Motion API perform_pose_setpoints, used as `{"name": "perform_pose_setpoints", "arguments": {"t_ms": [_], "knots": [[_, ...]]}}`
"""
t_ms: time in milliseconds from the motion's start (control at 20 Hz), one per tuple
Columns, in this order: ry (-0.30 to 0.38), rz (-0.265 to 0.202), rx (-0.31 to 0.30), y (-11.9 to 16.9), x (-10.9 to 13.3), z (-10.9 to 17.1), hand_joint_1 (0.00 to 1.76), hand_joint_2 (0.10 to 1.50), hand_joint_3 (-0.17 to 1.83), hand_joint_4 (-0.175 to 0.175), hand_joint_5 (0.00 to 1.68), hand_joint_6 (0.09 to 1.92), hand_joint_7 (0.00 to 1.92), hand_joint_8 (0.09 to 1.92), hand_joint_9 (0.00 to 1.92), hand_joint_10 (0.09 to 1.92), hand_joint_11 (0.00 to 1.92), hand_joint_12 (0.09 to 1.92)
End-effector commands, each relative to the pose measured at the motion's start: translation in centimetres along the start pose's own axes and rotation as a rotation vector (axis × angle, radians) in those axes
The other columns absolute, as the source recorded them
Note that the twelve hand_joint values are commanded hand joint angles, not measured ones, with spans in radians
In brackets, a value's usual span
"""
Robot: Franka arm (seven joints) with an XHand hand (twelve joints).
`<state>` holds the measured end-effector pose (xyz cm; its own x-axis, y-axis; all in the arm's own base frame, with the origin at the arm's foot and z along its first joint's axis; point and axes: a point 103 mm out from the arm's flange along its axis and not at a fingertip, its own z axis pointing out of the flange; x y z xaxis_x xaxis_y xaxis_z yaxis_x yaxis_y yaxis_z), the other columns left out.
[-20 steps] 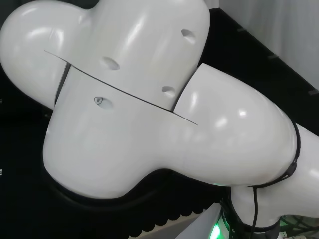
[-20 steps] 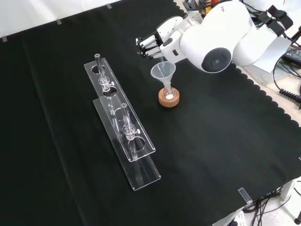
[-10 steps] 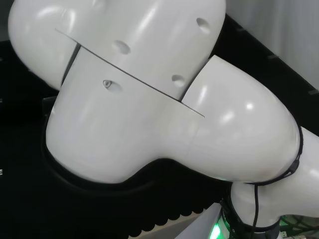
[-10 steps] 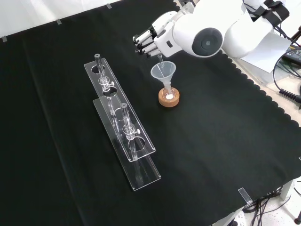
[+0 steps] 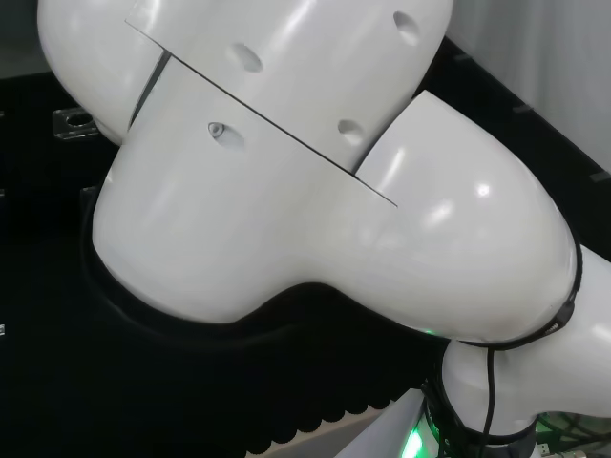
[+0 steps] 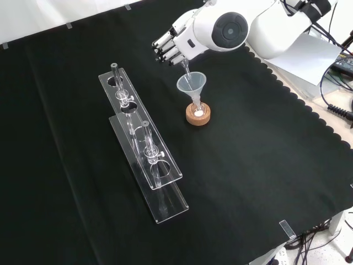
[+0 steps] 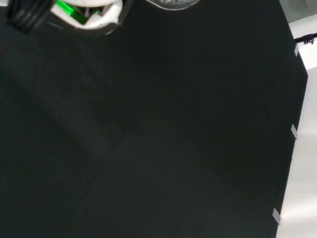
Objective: Pour all the NaCl from the weighing funnel into the round-bottom flask.
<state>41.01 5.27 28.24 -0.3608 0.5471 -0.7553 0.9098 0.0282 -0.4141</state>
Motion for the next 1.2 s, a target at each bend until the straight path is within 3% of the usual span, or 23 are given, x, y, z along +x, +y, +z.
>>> {"name": "perform_pose_setpoints", "arguments": {"t_ms": [50, 1200], "knots": [[0.038, 0.004, -0.003, 0.4, -0.4, 0.8, 1.09, 0.66, 0.75, 0.175, 1.14, 0.94, 0.45, 0.6, 0.66, 0.53, 0.27, 1.32], [0.245, -0.008, -0.034, 1.5, -2.8, 4.6, 1.09, 0.67, 0.75, 0.175, 1.14, 0.95, 0.45, 0.6, 0.66, 0.53, 0.27, 1.32]]}}
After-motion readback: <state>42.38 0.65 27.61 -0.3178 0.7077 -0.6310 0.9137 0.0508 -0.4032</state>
